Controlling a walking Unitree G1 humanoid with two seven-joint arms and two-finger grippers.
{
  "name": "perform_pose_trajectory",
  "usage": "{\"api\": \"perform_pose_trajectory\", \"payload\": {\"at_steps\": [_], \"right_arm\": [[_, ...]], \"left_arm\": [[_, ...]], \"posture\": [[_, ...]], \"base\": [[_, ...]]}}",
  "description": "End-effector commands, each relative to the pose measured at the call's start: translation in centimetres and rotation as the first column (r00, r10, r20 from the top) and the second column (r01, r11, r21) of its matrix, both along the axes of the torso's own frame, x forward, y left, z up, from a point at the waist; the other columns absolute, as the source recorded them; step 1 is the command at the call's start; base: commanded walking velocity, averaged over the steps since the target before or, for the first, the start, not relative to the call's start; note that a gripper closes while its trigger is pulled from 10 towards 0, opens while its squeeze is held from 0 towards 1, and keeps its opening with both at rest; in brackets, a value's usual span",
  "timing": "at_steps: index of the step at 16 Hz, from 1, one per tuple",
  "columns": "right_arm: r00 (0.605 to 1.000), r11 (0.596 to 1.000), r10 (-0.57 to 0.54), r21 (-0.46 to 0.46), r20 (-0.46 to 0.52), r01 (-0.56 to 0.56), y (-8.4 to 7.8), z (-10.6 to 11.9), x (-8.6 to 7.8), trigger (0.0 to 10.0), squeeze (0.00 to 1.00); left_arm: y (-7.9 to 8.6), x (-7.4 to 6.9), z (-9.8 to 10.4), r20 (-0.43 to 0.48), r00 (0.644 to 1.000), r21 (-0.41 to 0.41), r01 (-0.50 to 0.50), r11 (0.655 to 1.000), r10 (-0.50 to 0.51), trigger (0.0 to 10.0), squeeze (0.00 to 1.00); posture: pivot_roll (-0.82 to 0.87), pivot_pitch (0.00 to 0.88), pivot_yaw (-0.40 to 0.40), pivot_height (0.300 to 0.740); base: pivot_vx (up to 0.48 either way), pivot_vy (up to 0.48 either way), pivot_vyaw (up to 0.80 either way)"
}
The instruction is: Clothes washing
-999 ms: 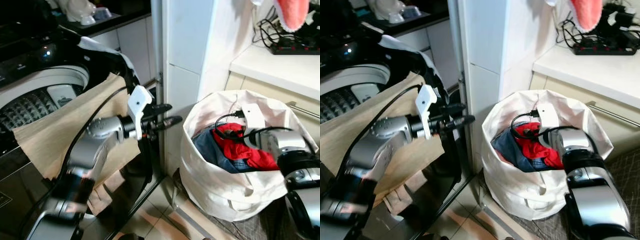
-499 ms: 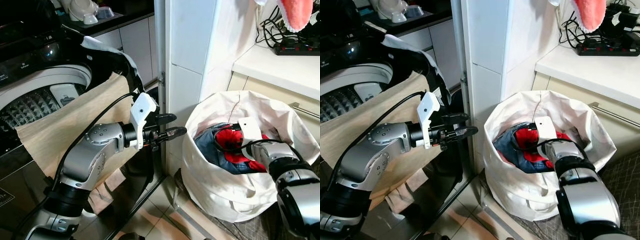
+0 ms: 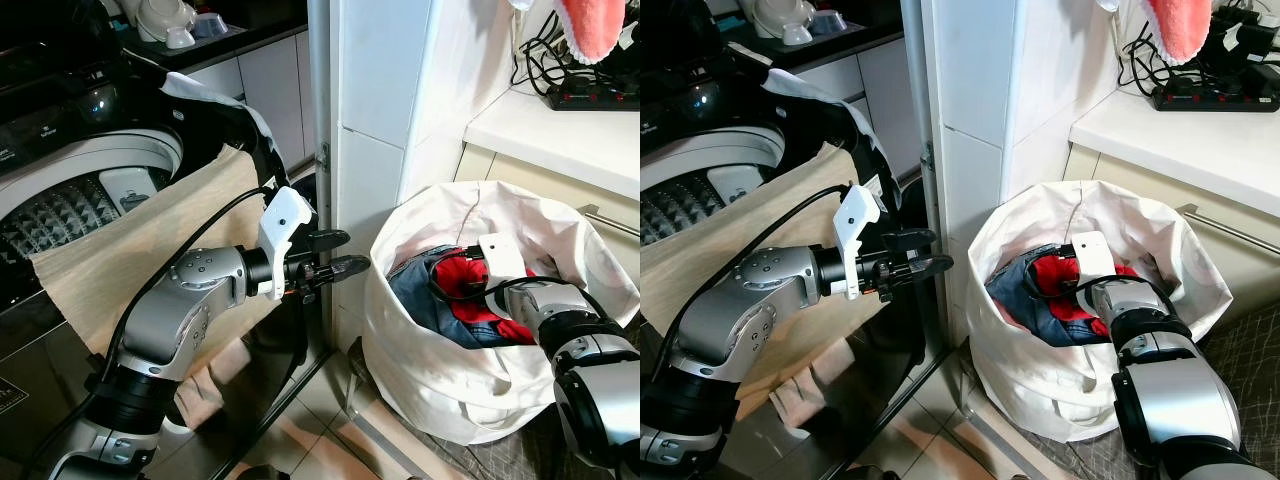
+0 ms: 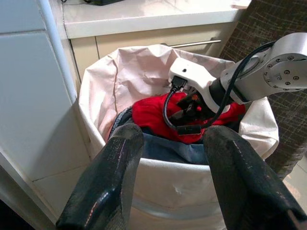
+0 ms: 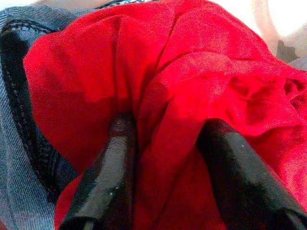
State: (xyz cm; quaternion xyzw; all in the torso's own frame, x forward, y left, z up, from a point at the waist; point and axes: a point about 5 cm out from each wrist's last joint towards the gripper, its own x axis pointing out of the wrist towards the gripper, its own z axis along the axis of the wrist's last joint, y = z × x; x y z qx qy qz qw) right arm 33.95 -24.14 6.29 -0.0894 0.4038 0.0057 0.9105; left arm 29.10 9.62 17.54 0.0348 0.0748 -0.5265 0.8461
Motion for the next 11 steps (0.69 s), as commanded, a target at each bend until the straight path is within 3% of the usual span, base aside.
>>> {"api": "perform_pose_trajectory", "payload": {"at_steps": [1, 11], "right_arm": [[1.000, 1.000, -0.010, -0.001, 0.002, 0.010, -0.05, 0.26, 0.19, 0.0, 0.00], [0.999, 0.999, -0.033, 0.029, 0.017, 0.032, -0.89, 0.59, 0.12, 0.0, 0.00]], "left_arm": [[0.18, -0.11, 0.26, 0.002, 1.000, 0.005, -0.004, 1.000, 0.004, 10.0, 0.00], [0.06, 0.17, 0.19, -0.007, 1.000, -0.001, -0.010, 1.000, 0.010, 10.0, 0.00]], "posture": [[-0.02, 0.000, 0.075, 0.740], [-0.03, 0.000, 0.080, 0.740]], "base": [[0.000, 0.000, 0.00], [0.000, 0.000, 0.00]]}}
